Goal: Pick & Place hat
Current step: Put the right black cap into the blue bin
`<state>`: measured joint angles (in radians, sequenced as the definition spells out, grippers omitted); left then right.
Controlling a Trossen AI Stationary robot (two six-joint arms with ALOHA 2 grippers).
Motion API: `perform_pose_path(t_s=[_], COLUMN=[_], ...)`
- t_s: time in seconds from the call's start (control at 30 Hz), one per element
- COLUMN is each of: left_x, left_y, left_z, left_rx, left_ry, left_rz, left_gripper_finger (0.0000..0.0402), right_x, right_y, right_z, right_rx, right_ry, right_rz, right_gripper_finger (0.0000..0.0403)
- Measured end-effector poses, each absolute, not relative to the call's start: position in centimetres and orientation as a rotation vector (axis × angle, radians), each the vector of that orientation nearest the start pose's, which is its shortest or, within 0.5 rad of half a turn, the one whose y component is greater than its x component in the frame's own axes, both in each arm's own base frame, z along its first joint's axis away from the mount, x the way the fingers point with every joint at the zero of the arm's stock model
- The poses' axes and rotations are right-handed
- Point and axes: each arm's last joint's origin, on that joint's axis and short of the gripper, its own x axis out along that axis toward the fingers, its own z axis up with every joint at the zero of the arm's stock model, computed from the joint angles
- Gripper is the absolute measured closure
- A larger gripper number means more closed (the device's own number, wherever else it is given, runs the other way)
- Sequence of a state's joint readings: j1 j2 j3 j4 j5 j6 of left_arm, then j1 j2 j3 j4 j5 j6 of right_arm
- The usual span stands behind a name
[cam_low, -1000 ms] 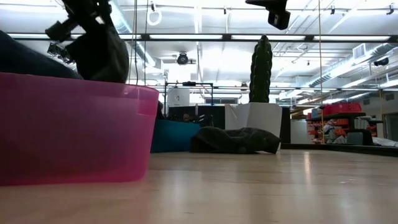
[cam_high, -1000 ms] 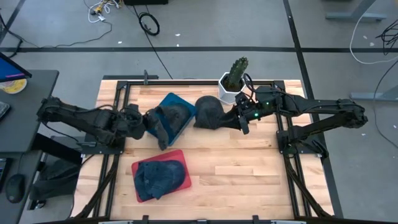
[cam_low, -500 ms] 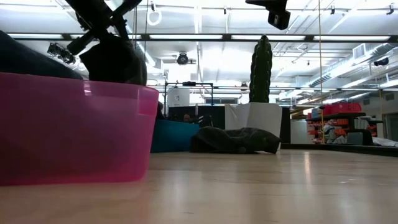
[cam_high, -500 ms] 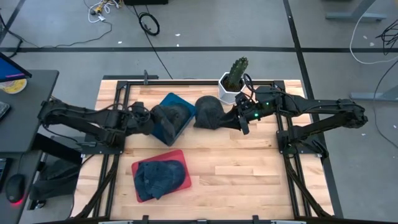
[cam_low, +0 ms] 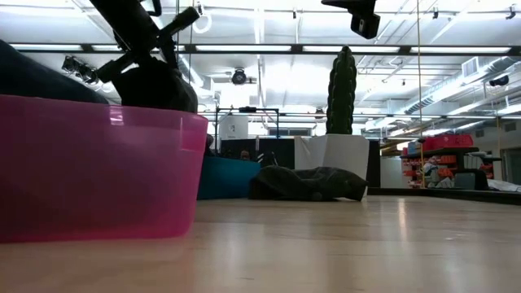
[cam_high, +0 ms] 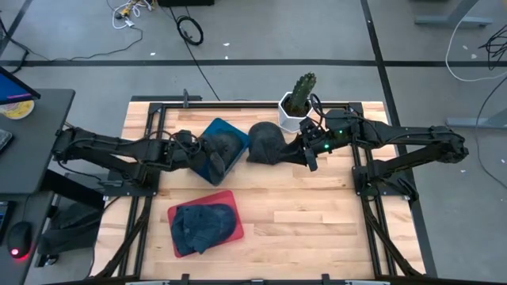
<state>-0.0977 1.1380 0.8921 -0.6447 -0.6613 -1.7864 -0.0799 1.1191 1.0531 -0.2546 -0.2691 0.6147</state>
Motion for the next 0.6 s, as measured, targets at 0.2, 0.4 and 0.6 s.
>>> perform_pose_path(t_s=[0.2,0.4,0.6], left_x=[22.1,23.2,23.2], left_y=[0.2,0.7,1.4], left_z=[26.9,27.8,27.8], left_rx=[-1.29,-1.336,-1.319], left_ry=[0.184,0.119,0.134], left_rz=[1.059,0.94,0.945], left_gripper_finger=[0.0399,0.0399,0.0399], right_x=[24.4,24.4,24.4], right_y=[-1.2,-1.2,-1.2], right_z=[35.5,35.4,35.4], right_rx=[0.662,0.661,0.658], right_ry=[0.365,0.365,0.363], right_rz=[0.085,0.084,0.077], right_gripper_finger=[0.0172,0.0172,0.0172])
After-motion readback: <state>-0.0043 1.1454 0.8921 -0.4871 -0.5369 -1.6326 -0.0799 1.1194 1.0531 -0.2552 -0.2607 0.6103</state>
